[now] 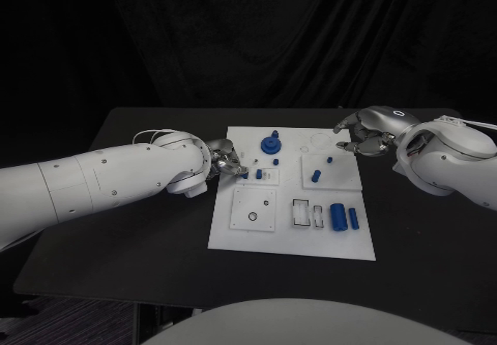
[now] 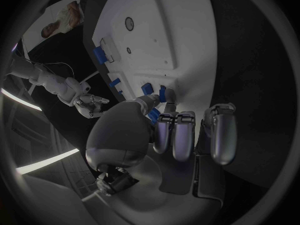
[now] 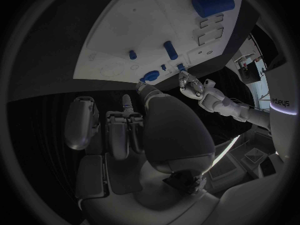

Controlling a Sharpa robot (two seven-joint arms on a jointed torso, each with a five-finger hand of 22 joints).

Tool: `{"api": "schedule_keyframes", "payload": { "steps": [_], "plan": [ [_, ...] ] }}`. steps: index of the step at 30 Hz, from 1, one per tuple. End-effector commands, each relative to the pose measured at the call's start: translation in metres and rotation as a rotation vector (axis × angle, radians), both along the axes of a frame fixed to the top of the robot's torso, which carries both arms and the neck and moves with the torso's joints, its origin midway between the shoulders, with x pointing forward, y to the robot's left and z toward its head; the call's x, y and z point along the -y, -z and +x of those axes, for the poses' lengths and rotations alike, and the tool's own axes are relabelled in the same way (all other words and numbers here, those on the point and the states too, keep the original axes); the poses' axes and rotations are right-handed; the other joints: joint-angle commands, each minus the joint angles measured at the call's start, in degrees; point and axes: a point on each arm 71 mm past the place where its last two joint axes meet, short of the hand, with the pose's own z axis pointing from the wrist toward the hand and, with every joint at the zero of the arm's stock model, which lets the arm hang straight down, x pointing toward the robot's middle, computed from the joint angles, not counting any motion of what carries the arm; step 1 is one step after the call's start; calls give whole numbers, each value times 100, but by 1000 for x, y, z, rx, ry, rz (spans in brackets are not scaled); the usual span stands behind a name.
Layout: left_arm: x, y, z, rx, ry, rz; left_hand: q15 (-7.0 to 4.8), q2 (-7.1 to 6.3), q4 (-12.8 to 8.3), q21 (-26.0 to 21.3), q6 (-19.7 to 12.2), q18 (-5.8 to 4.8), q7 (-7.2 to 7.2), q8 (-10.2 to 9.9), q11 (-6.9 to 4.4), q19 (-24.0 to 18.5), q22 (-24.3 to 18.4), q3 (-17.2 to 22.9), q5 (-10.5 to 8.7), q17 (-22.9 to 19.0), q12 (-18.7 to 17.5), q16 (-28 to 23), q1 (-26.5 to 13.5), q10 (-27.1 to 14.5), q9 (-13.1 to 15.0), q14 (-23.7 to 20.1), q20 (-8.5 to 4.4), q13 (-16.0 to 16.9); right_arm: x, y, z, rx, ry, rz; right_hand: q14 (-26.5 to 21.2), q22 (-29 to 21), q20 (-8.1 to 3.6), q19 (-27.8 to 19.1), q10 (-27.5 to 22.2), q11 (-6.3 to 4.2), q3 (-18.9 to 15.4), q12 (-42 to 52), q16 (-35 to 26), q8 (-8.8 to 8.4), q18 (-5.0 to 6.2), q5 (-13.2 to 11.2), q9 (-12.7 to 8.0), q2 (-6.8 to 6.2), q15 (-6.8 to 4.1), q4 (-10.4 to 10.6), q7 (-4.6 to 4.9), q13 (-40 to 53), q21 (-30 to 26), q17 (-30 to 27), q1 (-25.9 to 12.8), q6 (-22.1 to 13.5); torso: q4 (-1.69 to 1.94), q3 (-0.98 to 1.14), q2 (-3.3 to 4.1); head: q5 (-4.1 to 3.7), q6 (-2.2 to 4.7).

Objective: Assemble the parts on the task board

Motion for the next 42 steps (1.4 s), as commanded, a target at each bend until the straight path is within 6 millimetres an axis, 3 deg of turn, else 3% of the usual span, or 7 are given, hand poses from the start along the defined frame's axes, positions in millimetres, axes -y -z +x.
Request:
{"api": "schedule_keyframes", "payload": {
  "steps": [1,25,28,31,35,37,42],
  "plan": [
    [3,4,-3,-22,27,-6,20,60,-32,5,-4,18,-21,30,15,55,1200,52,-35,1510,-3,15,11,587,117,595,6,1505,1,0,0,5,13,1,600,1012,5,-43,587,44,6,15,17,-30,19,-6,-6,41,59,-27,4,1506,-32,1510,7,22,-4,2,-4,-2,1],
    [6,6,-3,-52,49,13,22,60,-70,-3,-21,20,-21,28,15,51,1197,80,-104,1510,-3,15,30,587,107,595,8,1505,1,1,0,3,12,-1,600,1011,7,-44,587,47,17,15,17,-31,19,-6,-18,47,61,-39,6,1506,-36,1510,3,29,-12,2,-1,14,1],
    [6,6,-3,-53,52,12,42,102,89,-22,-19,23,1,25,38,41,1193,-15,-581,1510,-3,15,-164,587,75,595,24,1505,1,1,0,3,12,-1,600,1011,7,-44,587,47,17,15,17,-31,19,-6,-18,47,61,-39,6,1506,-36,1510,3,29,-8,2,0,11,1],
    [6,7,-3,-57,56,15,52,108,212,-38,-38,26,14,10,49,32,1188,-129,-776,1510,-3,15,-288,587,54,595,35,1505,2,1,0,3,13,-2,600,1011,7,-44,587,47,17,15,17,-31,19,-6,-18,47,61,-39,6,1506,-36,1510,3,29,-3,3,-1,8,1],
    [5,8,-3,-67,53,26,75,114,450,-66,-72,32,48,-32,77,17,1180,-352,-981,1510,-3,15,-502,587,16,595,54,1505,2,1,0,2,13,-2,600,1012,7,-43,587,47,21,15,17,-30,19,-6,-21,47,61,-45,6,1506,-35,1510,6,33,-5,2,-3,12,1],
    [5,8,-3,-73,50,33,112,163,774,-139,-124,48,93,-78,120,-27,1157,-621,-1033,1510,-3,15,-795,587,-6,595,85,1505,2,1,0,2,13,-2,600,1012,7,-43,587,47,21,15,17,-30,19,-6,-21,47,61,-45,6,1506,-35,1510,6,33,-5,4,-2,12,1],
    [3,9,-3,-86,47,48,122,189,813,-165,-141,55,102,-90,131,-43,1149,-715,-1052,1510,-3,15,-848,587,-7,595,95,1505,1,1,0,2,12,-2,600,1012,7,-43,587,47,21,15,17,-30,19,-6,-21,47,61,-45,6,1506,-35,1510,6,33,-6,3,-1,14,1]
  ]
}}
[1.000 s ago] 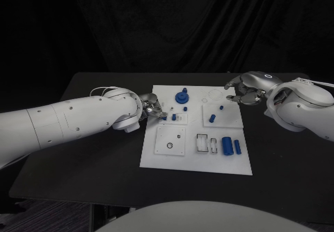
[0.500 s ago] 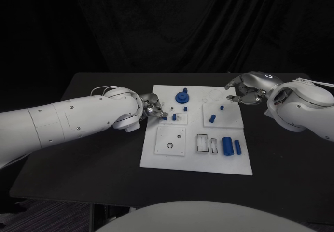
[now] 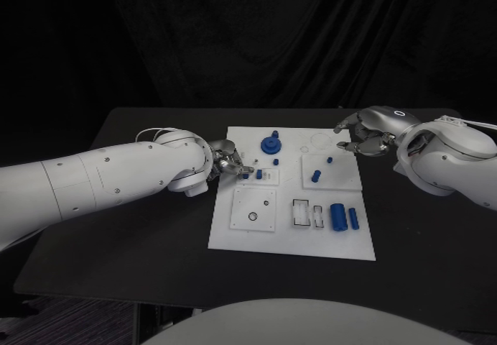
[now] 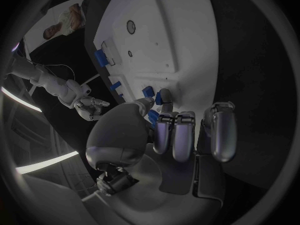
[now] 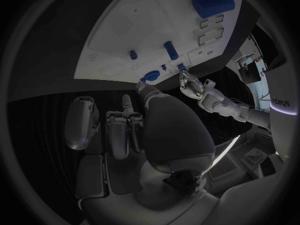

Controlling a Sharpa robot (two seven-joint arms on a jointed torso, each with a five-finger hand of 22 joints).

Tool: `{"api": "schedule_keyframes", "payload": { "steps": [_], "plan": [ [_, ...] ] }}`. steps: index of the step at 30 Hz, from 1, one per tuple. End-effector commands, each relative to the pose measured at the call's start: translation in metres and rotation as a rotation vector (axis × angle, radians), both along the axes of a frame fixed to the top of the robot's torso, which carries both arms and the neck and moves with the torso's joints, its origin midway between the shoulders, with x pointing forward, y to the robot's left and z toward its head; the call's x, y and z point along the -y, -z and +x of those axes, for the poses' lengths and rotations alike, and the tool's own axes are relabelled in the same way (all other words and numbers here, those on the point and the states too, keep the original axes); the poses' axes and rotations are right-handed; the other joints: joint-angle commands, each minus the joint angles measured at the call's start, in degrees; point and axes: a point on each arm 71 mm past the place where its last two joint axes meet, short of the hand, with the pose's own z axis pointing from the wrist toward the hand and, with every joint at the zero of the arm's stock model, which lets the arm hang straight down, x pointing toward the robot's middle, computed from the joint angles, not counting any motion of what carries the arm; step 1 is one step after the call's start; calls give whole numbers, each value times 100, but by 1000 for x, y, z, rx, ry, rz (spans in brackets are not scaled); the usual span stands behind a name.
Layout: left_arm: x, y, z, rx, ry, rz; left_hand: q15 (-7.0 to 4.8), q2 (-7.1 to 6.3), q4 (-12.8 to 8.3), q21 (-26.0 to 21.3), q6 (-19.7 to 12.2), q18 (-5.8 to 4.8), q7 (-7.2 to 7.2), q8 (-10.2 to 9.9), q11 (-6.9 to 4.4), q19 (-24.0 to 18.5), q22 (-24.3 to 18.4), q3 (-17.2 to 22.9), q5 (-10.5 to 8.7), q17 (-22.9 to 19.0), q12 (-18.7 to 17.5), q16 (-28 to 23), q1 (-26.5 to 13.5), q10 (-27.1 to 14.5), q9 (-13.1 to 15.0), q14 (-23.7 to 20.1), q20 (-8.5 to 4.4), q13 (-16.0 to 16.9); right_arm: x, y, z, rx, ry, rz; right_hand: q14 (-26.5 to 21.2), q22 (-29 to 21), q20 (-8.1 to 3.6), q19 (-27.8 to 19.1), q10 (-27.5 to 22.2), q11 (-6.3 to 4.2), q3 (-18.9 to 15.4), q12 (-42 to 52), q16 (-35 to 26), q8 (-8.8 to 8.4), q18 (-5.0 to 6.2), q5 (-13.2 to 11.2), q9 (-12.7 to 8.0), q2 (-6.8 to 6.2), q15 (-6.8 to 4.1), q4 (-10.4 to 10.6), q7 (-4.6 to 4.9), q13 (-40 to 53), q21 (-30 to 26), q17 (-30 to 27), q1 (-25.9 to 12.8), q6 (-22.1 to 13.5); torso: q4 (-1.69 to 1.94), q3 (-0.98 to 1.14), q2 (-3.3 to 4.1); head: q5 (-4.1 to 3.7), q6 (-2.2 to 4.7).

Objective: Assemble the parts on the task board

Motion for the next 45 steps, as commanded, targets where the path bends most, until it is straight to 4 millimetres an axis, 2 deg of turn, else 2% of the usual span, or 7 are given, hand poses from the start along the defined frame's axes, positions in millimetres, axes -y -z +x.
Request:
{"api": "schedule_keyframes", "payload": {
  "steps": [1,12,13,15,21,45],
  "plan": [
    [0,8,-5,-58,18,34,40,3,-4,-38,-20,58,31,-31,44,-30,1145,-58,-33,1507,-3,15,-49,599,-6,595,33,1505,1,1,0,2,10,-1,605,1012,7,-42,608,26,4,15,17,-30,19,-6,-6,47,25,-29,6,1508,-35,1510,5,33,1,1,0,5,1],
    [-1,9,-5,-65,19,41,78,123,16,-58,-84,63,66,-55,82,-43,1141,-400,-283,1507,-3,15,-275,599,8,595,74,1505,1,1,0,-1,10,-3,605,1013,8,-40,608,26,8,15,17,-29,18,-6,-10,47,25,-36,6,1508,-31,1510,6,40,4,1,1,1,1],
    [-1,9,-5,-65,18,41,80,149,19,-58,-82,63,66,-52,83,-43,1141,-435,-287,1507,-3,15,-310,599,13,595,77,1505,1,1,0,-1,10,-3,605,1013,8,-40,608,26,8,15,17,-29,18,-6,-10,47,25,-36,6,1508,-31,1510,6,40,3,1,0,2,1],
    [-2,9,-5,-66,17,42,86,316,25,-60,-78,64,64,-25,86,-45,1140,-615,-289,1507,-3,15,-570,599,46,595,85,1505,1,1,0,-2,10,-4,605,1013,8,-40,608,26,8,15,17,-29,18,-6,-10,47,25,-36,6,1508,-31,1510,6,40,1,0,-1,6,1],
    [-3,9,-4,-67,16,44,82,410,-23,-68,-102,67,55,4,79,-50,1138,-633,-277,1507,-3,15,-490,599,86,595,85,1505,1,1,0,-3,11,-5,605,1013,8,-40,608,26,8,15,17,-29,18,-6,-10,47,25,-36,6,1508,-31,1510,6,40,3,-1,1,5,1],
    [-6,8,-3,-52,11,29,79,476,-9,-65,-83,66,46,57,74,-50,1139,-648,-277,1507,-3,15,-408,599,125,595,83,1505,1,2,0,-10,13,-8,605,1013,8,-40,608,26,8,15,17,-29,18,-6,-10,47,25,-36,6,1508,-31,1510,6,40,3,0,1,21,1]
  ]
}}
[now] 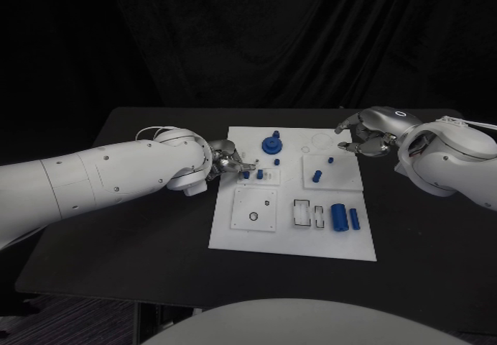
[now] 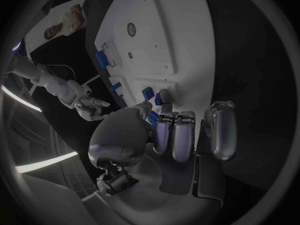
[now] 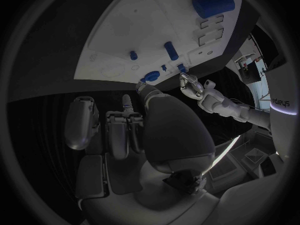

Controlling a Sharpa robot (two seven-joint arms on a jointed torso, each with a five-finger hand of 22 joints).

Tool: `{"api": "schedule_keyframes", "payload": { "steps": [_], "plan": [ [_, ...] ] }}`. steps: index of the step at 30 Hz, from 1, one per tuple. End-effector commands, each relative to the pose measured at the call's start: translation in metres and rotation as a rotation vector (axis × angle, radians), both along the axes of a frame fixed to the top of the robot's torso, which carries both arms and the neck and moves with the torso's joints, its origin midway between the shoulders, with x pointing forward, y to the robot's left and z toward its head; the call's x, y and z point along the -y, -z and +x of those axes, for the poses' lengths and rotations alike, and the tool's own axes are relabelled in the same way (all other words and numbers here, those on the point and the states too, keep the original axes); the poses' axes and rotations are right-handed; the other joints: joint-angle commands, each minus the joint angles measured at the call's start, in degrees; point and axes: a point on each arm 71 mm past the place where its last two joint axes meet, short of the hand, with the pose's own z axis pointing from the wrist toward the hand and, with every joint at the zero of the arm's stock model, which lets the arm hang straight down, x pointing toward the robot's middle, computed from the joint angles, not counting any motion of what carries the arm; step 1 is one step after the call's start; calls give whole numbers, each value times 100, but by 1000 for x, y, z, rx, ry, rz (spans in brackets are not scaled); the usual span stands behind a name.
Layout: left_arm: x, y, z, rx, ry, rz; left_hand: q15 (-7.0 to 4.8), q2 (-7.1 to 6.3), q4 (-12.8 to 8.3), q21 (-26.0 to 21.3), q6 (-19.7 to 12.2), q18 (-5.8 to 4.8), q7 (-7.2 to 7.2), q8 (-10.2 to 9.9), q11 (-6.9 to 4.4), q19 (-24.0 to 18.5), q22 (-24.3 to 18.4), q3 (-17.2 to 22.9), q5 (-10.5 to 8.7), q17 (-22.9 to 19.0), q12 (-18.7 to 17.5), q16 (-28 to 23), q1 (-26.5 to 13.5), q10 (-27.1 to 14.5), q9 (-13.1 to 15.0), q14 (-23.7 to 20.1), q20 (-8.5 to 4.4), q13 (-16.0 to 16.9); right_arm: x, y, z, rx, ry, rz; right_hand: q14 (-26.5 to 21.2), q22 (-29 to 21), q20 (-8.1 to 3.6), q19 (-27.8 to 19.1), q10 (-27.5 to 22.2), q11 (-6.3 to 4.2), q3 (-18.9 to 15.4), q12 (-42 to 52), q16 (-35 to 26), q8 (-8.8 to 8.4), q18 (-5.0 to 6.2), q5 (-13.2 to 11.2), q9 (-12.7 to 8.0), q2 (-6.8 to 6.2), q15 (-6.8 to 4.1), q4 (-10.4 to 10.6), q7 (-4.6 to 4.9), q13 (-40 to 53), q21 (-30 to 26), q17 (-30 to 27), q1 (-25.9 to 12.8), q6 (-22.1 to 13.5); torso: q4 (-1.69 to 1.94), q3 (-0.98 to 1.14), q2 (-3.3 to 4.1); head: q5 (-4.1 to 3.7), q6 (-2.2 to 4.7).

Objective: Assemble the parts on the task board

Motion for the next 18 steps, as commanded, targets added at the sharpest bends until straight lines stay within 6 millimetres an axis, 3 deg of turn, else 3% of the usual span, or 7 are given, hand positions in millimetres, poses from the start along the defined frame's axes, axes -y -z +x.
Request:
{"api": "schedule_keyframes", "payload": {
  "steps": [1,18],
  "plan": [
    [-3,9,-4,-37,3,24,38,14,-5,-19,-5,66,-25,43,31,-9,1139,-18,-18,1509,-3,15,32,596,126,595,43,1504,1,1,0,-7,13,-6,605,1010,8,-40,607,26,14,15,17,-29,18,-7,-15,50,26,-41,6,1509,-34,1510,-2,45,0,0,1,-1,1],
    [-8,8,-3,-25,-6,15,22,50,3,-13,40,66,-54,286,8,-7,1141,-109,-21,1509,-3,15,88,596,177,595,31,1504,2,2,0,-10,15,-9,605,1010,8,-40,607,26,14,15,17,-29,18,-7,-15,50,26,-41,6,1509,-34,1510,-2,45,-1,0,0,-2,1]
  ]
}}
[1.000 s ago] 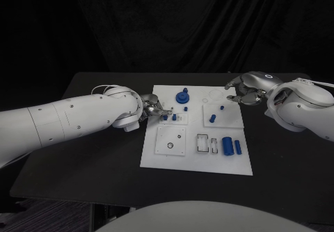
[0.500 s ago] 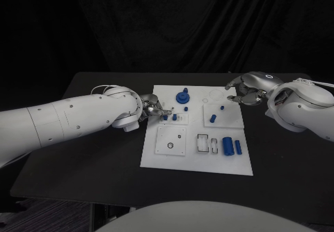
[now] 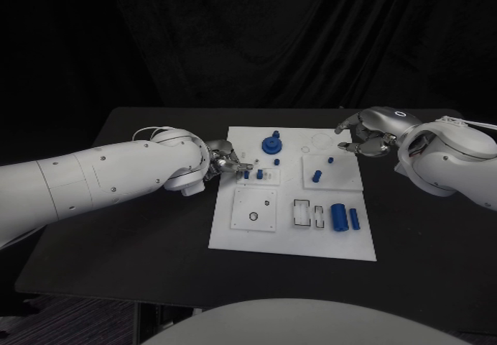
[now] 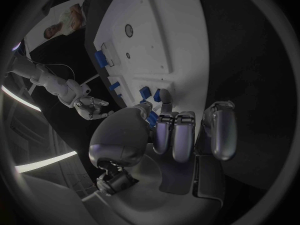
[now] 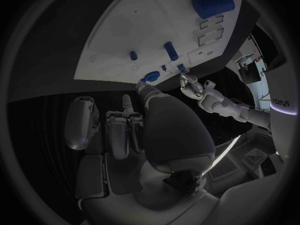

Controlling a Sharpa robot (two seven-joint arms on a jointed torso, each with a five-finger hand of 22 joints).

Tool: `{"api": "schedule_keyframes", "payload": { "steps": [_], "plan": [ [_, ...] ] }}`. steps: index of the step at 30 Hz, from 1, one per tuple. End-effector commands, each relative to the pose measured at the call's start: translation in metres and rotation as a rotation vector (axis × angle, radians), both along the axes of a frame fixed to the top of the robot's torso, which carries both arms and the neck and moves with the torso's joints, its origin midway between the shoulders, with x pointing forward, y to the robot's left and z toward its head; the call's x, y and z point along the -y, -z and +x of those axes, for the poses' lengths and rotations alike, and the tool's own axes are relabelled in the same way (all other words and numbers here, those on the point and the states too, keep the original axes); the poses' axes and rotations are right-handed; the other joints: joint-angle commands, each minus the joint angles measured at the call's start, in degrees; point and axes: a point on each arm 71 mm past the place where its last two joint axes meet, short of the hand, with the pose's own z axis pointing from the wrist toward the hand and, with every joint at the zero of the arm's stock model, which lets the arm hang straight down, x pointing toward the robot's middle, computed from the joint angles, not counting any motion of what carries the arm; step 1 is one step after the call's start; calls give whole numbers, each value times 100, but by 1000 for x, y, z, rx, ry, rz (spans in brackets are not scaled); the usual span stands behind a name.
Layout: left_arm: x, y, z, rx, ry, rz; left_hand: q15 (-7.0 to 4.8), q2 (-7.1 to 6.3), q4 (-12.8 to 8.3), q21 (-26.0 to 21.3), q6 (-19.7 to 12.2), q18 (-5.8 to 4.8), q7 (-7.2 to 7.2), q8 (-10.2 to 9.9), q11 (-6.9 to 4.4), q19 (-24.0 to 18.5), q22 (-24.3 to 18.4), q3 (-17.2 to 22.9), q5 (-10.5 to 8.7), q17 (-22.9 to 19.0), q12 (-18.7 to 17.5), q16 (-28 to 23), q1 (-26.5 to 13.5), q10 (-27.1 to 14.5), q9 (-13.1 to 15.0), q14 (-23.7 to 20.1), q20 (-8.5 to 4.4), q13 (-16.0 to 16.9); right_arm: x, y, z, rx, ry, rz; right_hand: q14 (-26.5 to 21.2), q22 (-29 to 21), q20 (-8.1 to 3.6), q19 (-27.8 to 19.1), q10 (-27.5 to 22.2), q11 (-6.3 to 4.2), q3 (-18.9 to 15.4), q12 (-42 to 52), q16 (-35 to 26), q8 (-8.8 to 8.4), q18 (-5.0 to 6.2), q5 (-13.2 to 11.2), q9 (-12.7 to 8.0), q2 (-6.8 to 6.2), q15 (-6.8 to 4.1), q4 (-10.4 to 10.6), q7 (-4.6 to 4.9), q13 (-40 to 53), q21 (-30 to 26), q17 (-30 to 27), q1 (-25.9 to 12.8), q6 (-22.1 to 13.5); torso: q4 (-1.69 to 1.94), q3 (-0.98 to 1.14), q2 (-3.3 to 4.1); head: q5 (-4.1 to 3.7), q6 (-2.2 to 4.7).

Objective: Assemble the parts on the task board

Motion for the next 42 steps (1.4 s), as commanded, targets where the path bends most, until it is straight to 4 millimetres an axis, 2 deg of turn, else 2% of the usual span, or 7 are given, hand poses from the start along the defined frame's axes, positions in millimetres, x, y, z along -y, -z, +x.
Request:
{"api": "schedule_keyframes", "payload": {
  "steps": [1,23,31,32,34,39,42],
  "plan": [
    [-2,7,-3,-25,4,13,22,5,2,-14,15,66,-32,46,9,-7,1140,-48,-21,1509,-3,15,44,597,176,595,31,1505,1,1,0,-7,15,-7,605,1011,8,-40,607,26,-2,15,17,-29,19,-7,-6,50,26,-26,6,1509,-34,1510,-2,45,-1,-1,1,2,1],
    [-2,-7,4,197,45,-56,10,-37,-2,43,-111,53,-38,261,-2,27,1159,-150,-23,1509,-3,15,148,597,174,595,17,1505,3,2,0,-9,18,-8,605,1007,9,-45,607,27,7,15,17,-31,21,-6,-15,56,26,-34,7,1509,-49,1510,-5,48,-4,0,0,-22,1],
    [-5,-40,6,644,218,-203,129,-383,16,-245,-903,110,128,439,140,-188,1071,-408,332,1509,-3,15,718,597,158,595,97,1505,6,2,-1,-9,24,-9,605,1003,9,-51,607,28,9,15,17,-32,24,-7,-18,55,26,-37,8,1509,-62,1510,-7,48,-4,2,0,-74,1],
    [-5,-43,6,670,240,-214,244,-387,-29,-619,-1443,177,271,395,267,-500,962,-397,449,1509,-34,15,986,562,147,595,184,1489,6,2,-1,-9,25,-9,605,1003,9,-51,607,28,9,15,17,-32,24,-7,-18,55,26,-37,8,1509,-62,1510,-7,48,-5,2,0,-78,1],
    [-5,-48,6,730,313,-242,414,-411,35,-1231,-2036,272,417,416,393,-1157,788,-390,525,1300,-578,-156,1285,-155,129,254,277,1242,6,2,-1,-8,26,-9,605,1003,9,-51,607,28,9,15,17,-32,24,-7,-18,55,26,-37,8,1509,-62,1510,-7,48,-4,0,1,-87,1],
    [-2,-48,7,732,510,-281,810,-538,-31,-3261,-2725,481,396,297,778,-3704,221,410,701,-843,-4028,-2347,2611,-5085,-492,-4107,464,-263,6,1,-1,-4,24,-6,605,1002,9,-52,607,28,9,15,17,-32,25,-7,-19,55,27,-37,8,1509,-66,1510,-8,49,-2,-11,0,-100,1],
    [0,-45,9,696,588,-293,520,-881,-98,-2528,-2723,481,294,-175,498,-3228,433,1411,691,-799,-5654,-2024,3245,-5551,-1618,-3178,373,-1675,6,1,-1,4,22,-1,605,1002,9,-52,607,28,9,15,17,-32,25,-7,-19,55,27,-37,8,1509,-66,1510,-8,49,-12,-3,-3,-105,1]
  ]
}}
